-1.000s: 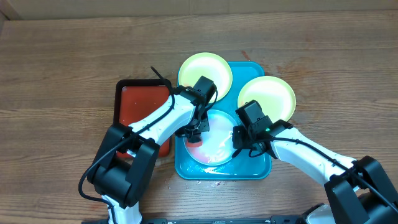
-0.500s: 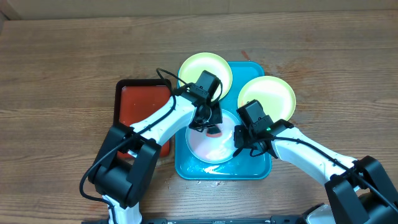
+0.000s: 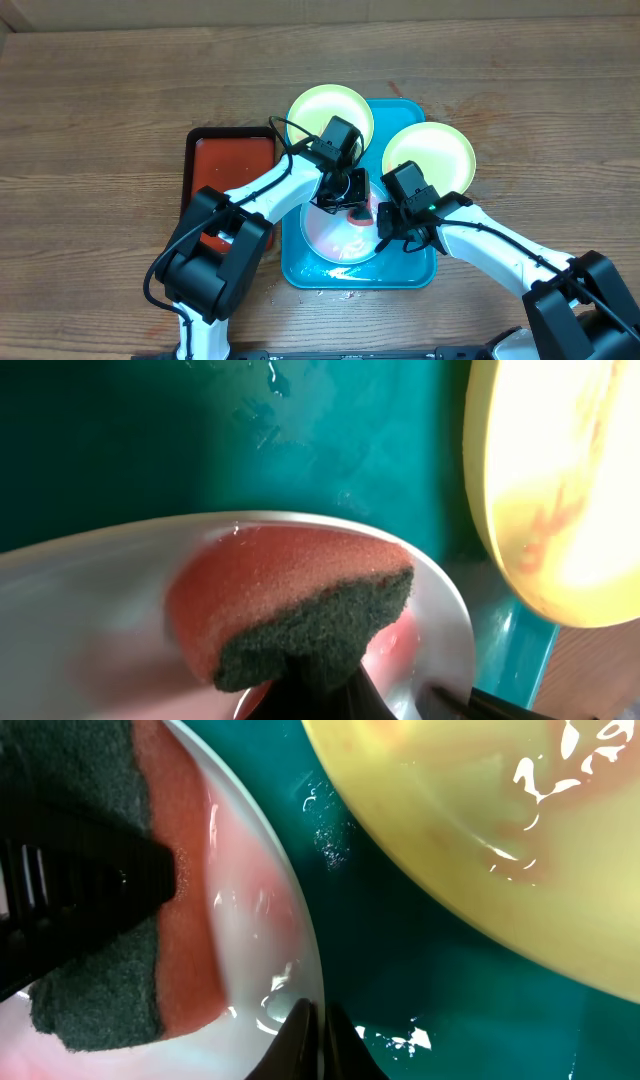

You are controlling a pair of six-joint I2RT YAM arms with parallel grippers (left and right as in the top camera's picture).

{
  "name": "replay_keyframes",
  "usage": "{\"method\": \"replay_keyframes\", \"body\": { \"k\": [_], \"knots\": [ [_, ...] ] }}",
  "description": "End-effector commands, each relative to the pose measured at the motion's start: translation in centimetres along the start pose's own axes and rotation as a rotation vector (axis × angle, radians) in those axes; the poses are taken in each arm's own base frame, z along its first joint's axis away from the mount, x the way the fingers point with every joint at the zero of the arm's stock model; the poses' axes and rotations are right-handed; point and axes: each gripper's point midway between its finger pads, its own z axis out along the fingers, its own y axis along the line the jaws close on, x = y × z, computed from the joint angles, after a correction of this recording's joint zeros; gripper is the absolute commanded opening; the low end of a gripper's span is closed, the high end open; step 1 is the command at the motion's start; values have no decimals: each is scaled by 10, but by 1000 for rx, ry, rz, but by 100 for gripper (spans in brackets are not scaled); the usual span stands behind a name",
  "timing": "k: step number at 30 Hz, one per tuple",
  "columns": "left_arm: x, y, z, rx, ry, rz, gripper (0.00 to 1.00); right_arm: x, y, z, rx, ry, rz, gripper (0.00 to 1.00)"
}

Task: Clean dirty plates on tray and stack at the side
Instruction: 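Scrub the white plate with the sponge while right gripper holds its rim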

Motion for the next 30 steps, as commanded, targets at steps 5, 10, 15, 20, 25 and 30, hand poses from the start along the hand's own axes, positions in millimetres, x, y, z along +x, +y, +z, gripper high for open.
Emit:
{"method": "replay_keyframes", "body": {
  "k": [5, 10, 15, 20, 25, 30],
  "knots": [
    [-15, 65, -24, -353, -48, -100, 4, -2, 0, -1, 4, -10, -27, 4],
    [-15, 97, -57, -586, -66, -107, 4, -2, 0, -1, 2, -13, -27, 4],
    [1, 103, -60, -619, -2, -115, 4, -2, 0, -1, 3, -12, -26, 4],
    [22, 83, -47, -504, 101, -118, 4, -3, 0, -1, 2, -14, -23, 4],
    [40, 50, -17, -317, 163, -98, 4, -3, 1, -1, 0, -16, -23, 4],
    [46, 30, 6, -225, 137, -79, 4, -3, 1, -1, 0, -16, -24, 4]
  ]
}}
